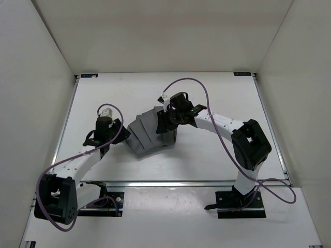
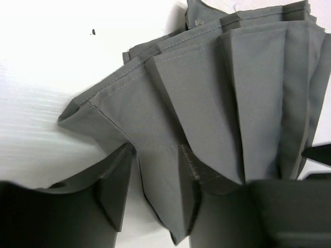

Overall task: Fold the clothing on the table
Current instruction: Fold the skirt

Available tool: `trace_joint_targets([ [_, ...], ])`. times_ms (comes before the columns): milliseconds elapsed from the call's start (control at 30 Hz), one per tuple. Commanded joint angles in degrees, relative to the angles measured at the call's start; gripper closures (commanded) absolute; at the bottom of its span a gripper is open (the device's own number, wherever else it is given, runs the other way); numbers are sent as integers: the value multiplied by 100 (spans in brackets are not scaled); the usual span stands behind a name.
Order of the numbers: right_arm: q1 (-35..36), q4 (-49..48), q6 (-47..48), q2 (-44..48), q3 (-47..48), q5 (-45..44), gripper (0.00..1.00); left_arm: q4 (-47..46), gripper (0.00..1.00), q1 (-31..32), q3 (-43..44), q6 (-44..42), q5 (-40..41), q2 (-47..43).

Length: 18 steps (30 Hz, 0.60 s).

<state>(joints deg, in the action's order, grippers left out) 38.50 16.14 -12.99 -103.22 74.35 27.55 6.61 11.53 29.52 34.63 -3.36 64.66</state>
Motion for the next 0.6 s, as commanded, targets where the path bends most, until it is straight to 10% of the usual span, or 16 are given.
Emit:
trace_joint_targets([
  [0,-62,170,288,3,212,-593,62,226,44,-98,-33,-97,107,-620],
  [367,-272,293,34,1188,-648,-1146,53,1727,46,-124,721,-677,-68,-1694],
  [433,-492,285,69,1583,-939,-1164,52,2062,28,-20,871,-939,-148,-1659],
  [467,-623,302,25,1855,-1148,-1260,51,2150,1,42,898,-1010,-209,-1711],
  [567,-930,161,52,2559,-1676,-1235,50,2221,1,104,740,-1187,-700,-1895],
])
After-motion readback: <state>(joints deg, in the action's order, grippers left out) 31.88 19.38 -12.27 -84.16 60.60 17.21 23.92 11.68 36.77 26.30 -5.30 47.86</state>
